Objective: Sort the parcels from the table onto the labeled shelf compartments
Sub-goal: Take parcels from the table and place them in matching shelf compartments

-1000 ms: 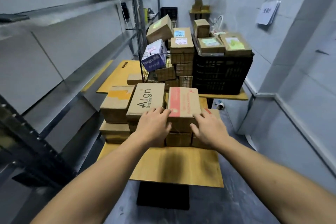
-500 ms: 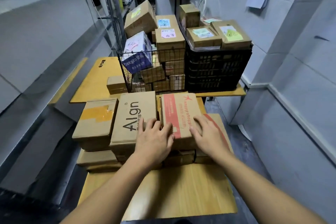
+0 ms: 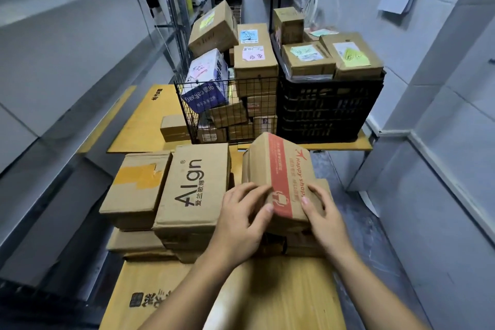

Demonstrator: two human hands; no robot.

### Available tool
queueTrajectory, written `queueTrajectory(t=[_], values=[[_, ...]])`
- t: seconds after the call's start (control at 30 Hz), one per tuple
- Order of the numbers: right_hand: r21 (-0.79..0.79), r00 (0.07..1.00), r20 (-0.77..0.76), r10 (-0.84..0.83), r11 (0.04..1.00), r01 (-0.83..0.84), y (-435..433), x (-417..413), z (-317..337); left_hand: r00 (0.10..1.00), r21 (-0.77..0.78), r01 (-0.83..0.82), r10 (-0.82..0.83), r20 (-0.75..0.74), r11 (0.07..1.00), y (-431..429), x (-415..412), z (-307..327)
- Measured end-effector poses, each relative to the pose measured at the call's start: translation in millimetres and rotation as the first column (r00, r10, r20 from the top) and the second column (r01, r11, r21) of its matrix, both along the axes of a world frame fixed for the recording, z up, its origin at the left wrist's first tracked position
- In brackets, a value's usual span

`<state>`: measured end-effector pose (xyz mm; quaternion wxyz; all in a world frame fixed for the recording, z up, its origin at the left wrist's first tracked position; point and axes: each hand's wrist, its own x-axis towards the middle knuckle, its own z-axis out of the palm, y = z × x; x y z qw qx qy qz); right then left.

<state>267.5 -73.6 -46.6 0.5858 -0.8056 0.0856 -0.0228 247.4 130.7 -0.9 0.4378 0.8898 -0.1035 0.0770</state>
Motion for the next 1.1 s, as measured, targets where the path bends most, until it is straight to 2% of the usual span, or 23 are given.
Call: queueTrajectory(t=[0.07, 0.23, 0.33, 0.43, 0.53, 0.6, 0.73, 0.77, 0.9, 0.97, 1.1], values=[[0.062, 1.0, 0.008, 0.001, 0.998, -0.001, -7.4, -3.6, 0.2, 1.0, -0.14, 0.006, -0.004, 0.009, 0.99, -9.8, -0.9, 3.5], [0.192, 0.999, 0.043, -0.015, 0.981, 0.007, -27.5, -16.9, 2.4, 0.991, -0.25, -0.097, 0.117, 0.068, 0.963, -29.9, -6.3, 0.4], [0.248, 0.997, 0.074, 0.0, 0.969, -0.018, -38.7, -25.1, 2.3, 0.989, -0.318, -0.148, 0.15, -0.016, 0.936, -36.5, -10.8, 0.4], [0.27, 0.996, 0.084, 0.018, 0.962, -0.04, -46.5, -31.4, 3.4, 0.982, -0.298, -0.185, 0.166, -0.089, 0.937, -42.6, -15.0, -0.4], [0.295, 0.997, 0.072, 0.035, 0.954, -0.054, -52.8, -35.0, 7.4, 0.981, -0.464, -0.142, 0.064, -0.181, 0.874, -54.0, -23.3, -1.8], [0.278, 0.995, 0.06, 0.075, 0.957, -0.089, -56.2, -36.3, 9.8, 0.984, -0.545, -0.135, 0.047, -0.173, 0.828, -59.8, -30.5, -3.9], [0.076, 0.994, -0.003, 0.106, 0.992, -0.105, -64.2, -41.2, 12.0, 0.983, -0.495, -0.178, 0.125, -0.137, 0.85, -69.3, -43.1, -7.8], [0.072, 0.993, -0.024, 0.111, 0.991, -0.109, -65.2, -43.3, 13.0, 0.98, -0.461, -0.192, 0.147, -0.132, 0.866, -73.0, -46.6, -8.6], [0.347, 0.971, -0.038, 0.236, 0.915, -0.208, -63.6, -54.5, 17.0, 0.976, -0.3, -0.216, 0.201, -0.079, 0.929, -92.8, -59.0, -8.8], [0.393, 0.975, 0.002, 0.221, 0.897, -0.204, -64.1, -55.9, 18.7, 0.983, -0.247, -0.186, 0.181, -0.045, 0.951, -99.8, -62.9, -7.5], [0.435, 0.99, 0.031, 0.134, 0.891, -0.134, -72.1, -60.5, 15.6, 0.994, -0.38, -0.098, 0.074, -0.078, 0.92, -106.3, -71.0, -4.5]])
